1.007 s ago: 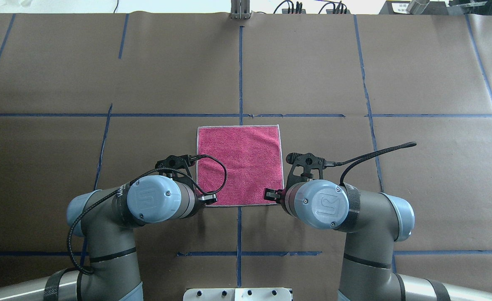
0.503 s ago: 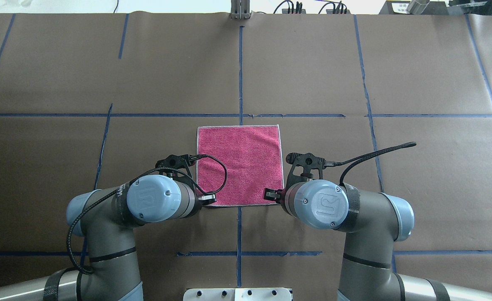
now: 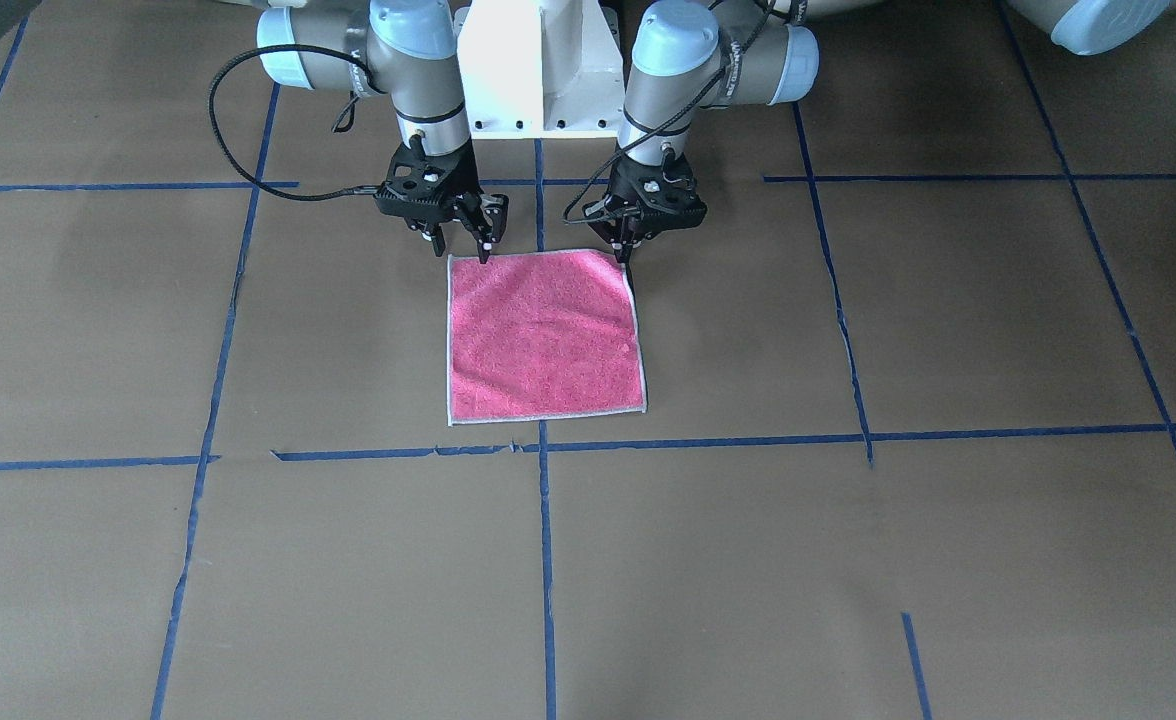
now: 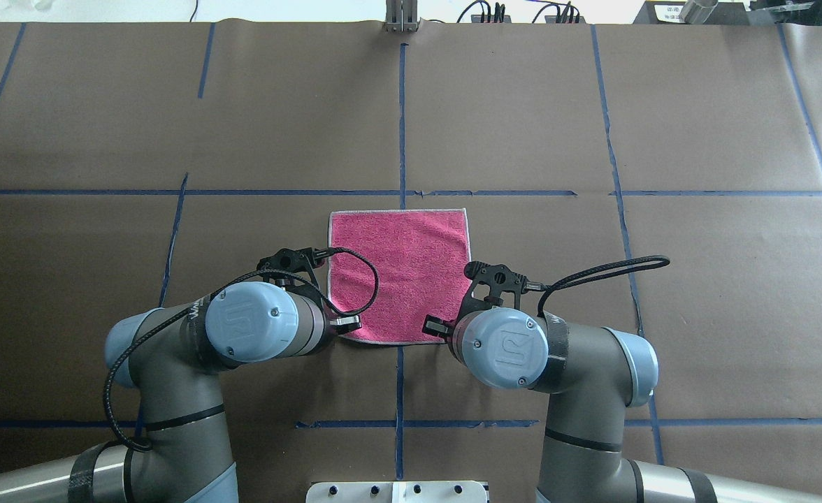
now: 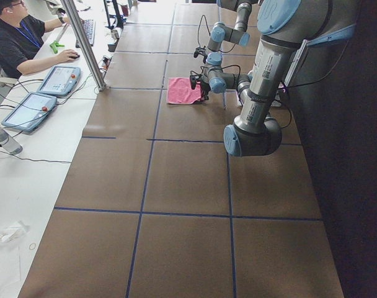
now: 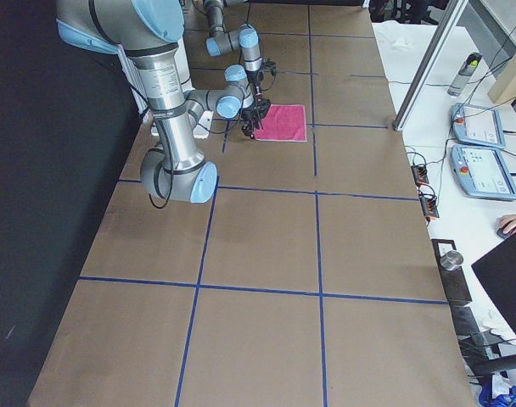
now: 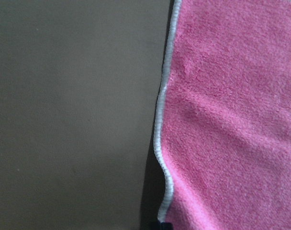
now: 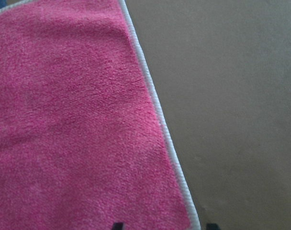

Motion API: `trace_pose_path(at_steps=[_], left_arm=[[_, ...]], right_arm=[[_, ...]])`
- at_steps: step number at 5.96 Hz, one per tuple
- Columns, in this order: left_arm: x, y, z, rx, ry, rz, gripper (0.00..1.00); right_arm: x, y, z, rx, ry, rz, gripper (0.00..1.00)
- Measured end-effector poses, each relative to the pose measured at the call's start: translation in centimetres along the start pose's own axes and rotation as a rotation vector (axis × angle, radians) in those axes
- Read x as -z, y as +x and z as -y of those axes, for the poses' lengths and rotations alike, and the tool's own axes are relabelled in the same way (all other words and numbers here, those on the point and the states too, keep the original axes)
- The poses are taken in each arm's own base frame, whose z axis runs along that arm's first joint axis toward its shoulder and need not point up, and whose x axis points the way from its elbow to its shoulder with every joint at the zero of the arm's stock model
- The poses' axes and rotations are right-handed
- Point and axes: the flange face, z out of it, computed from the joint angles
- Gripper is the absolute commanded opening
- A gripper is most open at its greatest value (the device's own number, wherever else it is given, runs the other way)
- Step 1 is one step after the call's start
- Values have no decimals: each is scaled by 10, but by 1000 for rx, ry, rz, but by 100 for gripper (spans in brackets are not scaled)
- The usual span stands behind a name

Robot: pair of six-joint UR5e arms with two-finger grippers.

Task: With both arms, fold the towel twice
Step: 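Lift the near towel edge with both grippers, raising it off the table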

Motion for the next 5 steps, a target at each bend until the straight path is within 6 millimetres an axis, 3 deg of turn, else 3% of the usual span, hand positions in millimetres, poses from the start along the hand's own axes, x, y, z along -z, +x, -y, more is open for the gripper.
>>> trace_pose_path(at_steps=[2, 5], left_arm=[[1, 0, 1, 1, 1, -1, 0], [0, -1, 1, 1, 1, 0, 0]], right_arm=[[5, -1, 0, -11, 1, -10, 56], [9, 3, 3, -10, 9, -31, 59]])
